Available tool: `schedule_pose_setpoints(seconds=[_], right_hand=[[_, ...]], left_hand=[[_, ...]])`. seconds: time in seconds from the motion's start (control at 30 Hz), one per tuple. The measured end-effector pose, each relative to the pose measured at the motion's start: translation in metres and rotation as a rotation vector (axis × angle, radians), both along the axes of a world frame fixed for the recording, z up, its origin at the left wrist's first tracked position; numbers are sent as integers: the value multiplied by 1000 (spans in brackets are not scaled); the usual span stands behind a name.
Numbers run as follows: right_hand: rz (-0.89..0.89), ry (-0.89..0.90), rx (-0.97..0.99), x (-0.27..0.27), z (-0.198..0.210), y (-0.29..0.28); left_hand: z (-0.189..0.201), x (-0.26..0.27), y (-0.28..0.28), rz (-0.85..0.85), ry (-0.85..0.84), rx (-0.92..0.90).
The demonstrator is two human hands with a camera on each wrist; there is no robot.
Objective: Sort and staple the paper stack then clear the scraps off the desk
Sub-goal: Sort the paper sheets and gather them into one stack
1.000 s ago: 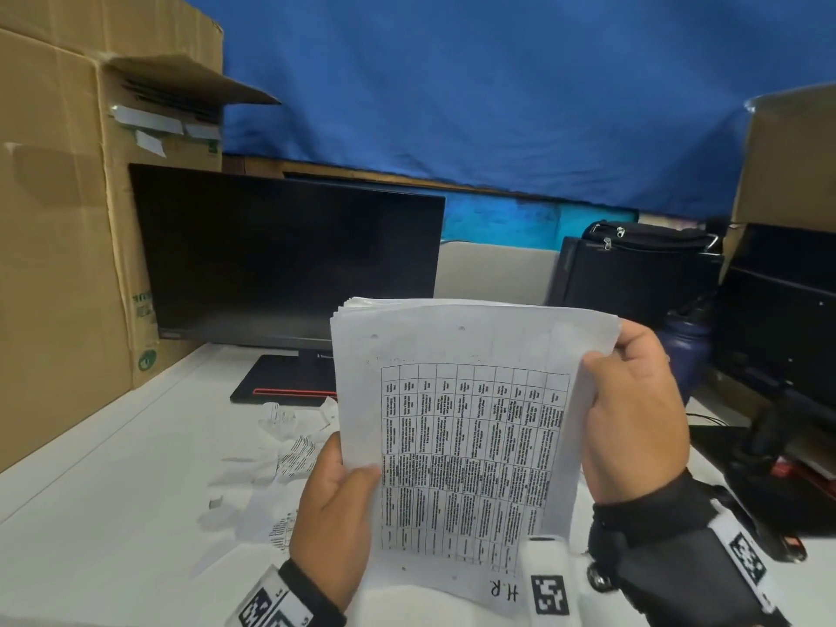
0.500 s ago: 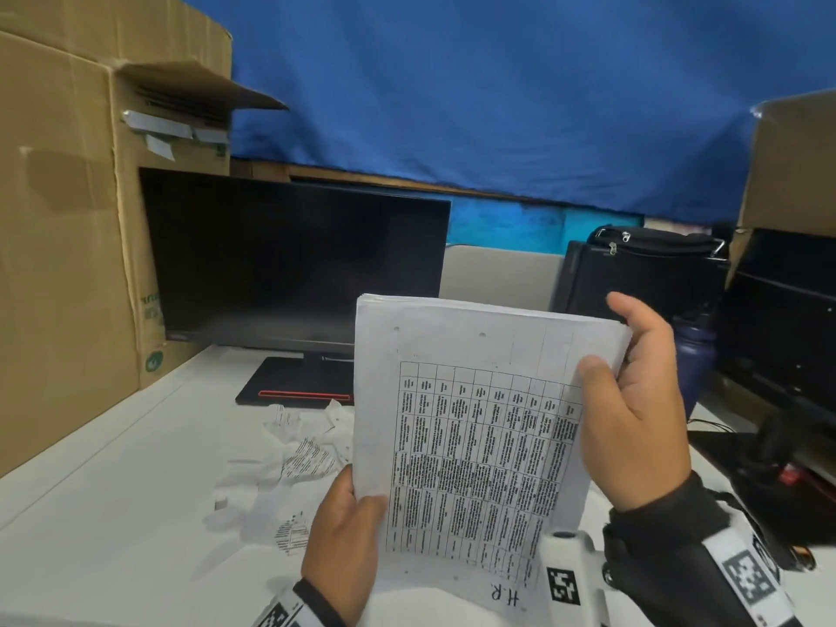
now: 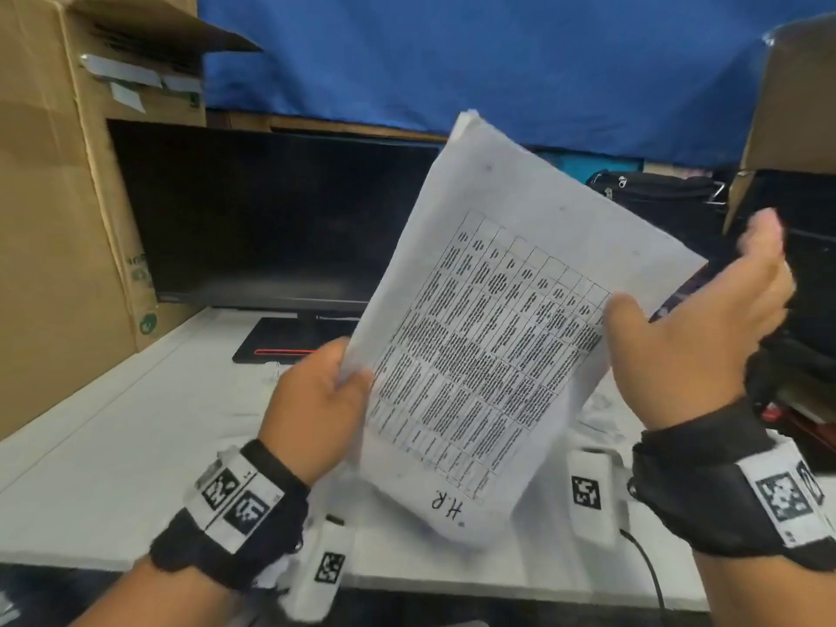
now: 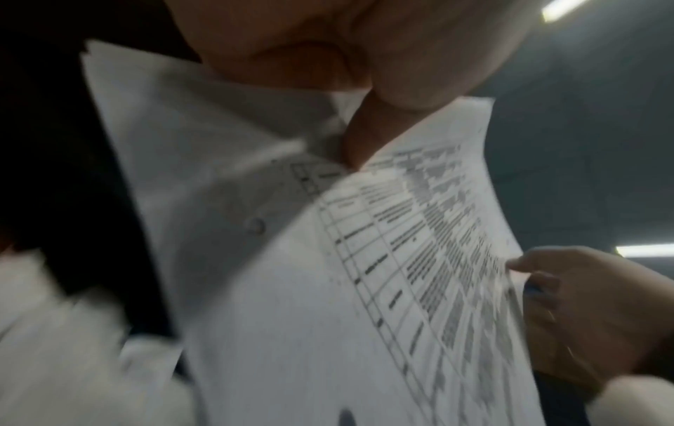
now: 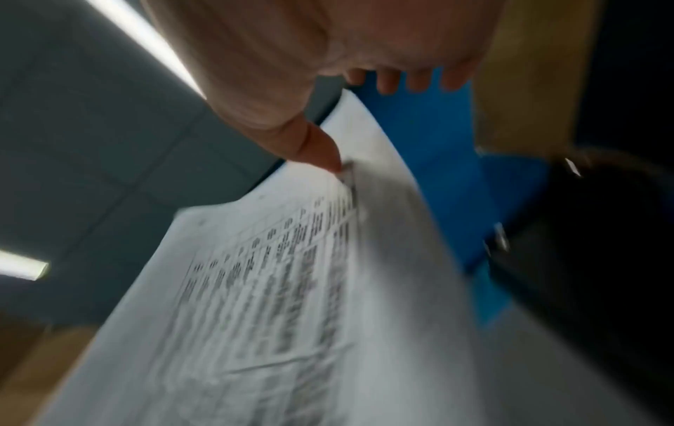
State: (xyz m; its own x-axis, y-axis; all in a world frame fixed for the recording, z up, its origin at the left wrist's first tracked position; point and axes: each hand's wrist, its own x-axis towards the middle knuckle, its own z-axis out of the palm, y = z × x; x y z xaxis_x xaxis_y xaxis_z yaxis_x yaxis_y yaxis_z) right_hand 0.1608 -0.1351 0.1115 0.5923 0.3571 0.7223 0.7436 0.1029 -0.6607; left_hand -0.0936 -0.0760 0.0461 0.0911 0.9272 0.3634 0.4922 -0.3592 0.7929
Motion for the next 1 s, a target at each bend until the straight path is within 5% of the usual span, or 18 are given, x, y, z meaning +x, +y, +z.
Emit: schedule_pose_setpoints(seconds=[0.1,0.2,0.3,0.4,0.5,0.6,0.7,0.8,0.9,1.0], right_hand=[[-271,-465,-223,-20,2,-17],[-202,-760,-368,-39,-8,-20],[-37,-755,-294,-45,-17,-17],[119,-653,-192,-49,-15,-15],[113,-628,-274,-44,-9,-13],[80,-458,-338,-23,-14,-12],[108,-206,-328,12,-34,-13],[107,39,-293,48,-58,-24],[109,198,-281,68,-74,-33],[111,253,-236,71,-77,-33]], left_hand=[[51,-1,1,49,366,210],[92,9,-8,21,758,444],[123,24,-18,64,1112,660],[141,40,-31,48,1280,779],[139,56,-35,-29,1301,918],[125,59,-31,94,1134,1027],[101,36,-44,176,813,948],[42,-7,-46,-42,543,622],[-40,-54,-32,-263,969,101],[-91,-88,-18,-403,1263,-136]])
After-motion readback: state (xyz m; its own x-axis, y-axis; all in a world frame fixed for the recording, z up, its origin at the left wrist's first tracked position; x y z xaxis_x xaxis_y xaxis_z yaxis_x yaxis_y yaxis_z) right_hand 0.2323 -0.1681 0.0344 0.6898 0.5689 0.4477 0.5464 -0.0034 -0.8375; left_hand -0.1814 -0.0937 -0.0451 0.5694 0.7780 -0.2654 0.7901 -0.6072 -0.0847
